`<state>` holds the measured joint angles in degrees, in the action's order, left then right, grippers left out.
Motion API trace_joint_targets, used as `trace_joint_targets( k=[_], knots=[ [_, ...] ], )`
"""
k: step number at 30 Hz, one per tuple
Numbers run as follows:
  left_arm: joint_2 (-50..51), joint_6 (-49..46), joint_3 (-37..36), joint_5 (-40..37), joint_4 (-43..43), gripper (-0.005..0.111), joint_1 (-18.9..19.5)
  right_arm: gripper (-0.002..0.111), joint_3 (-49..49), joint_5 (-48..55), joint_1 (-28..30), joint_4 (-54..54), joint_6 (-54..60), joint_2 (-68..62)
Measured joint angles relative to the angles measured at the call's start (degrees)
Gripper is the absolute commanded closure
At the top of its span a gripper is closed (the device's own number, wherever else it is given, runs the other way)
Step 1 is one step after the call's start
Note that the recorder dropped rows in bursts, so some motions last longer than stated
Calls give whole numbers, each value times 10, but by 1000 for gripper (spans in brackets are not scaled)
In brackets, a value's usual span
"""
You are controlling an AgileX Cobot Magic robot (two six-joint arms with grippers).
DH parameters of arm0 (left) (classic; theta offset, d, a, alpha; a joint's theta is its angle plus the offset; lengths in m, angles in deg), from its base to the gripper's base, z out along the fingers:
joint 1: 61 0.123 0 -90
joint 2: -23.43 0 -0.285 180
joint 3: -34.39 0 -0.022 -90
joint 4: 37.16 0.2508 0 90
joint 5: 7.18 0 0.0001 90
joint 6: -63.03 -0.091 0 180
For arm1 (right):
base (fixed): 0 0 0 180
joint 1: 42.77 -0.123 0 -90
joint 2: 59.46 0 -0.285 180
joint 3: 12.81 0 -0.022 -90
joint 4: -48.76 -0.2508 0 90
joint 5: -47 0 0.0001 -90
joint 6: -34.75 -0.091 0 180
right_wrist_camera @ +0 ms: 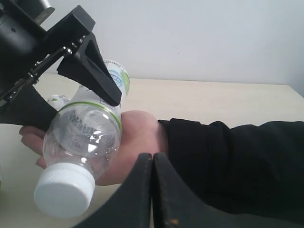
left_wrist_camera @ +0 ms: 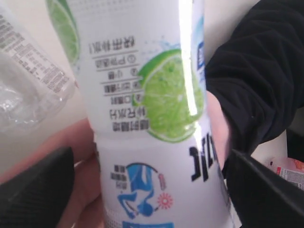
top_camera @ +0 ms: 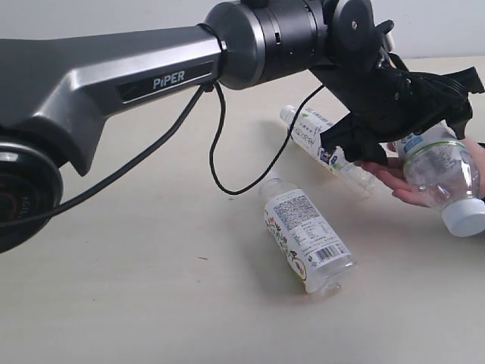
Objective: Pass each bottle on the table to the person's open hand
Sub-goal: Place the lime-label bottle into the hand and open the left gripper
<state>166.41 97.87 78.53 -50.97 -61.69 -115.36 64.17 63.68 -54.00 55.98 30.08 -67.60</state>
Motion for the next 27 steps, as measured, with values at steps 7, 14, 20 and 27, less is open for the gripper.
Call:
trace_joint_targets(
  k=[7, 14, 20, 27],
  knots=[
    [-11, -32, 0, -44, -1, 24, 18, 108, 0, 0, 0, 0, 0, 0],
    [-58, -108, 0, -63, 0, 24, 24, 108, 0, 0, 0, 0, 0, 0],
    [-104, -175, 0, -100, 5, 24, 24, 108, 0, 0, 0, 0, 0, 0],
    [-153, -210, 0, -209, 91, 38, 24, 108, 0, 0, 0, 0, 0, 0]
  ],
)
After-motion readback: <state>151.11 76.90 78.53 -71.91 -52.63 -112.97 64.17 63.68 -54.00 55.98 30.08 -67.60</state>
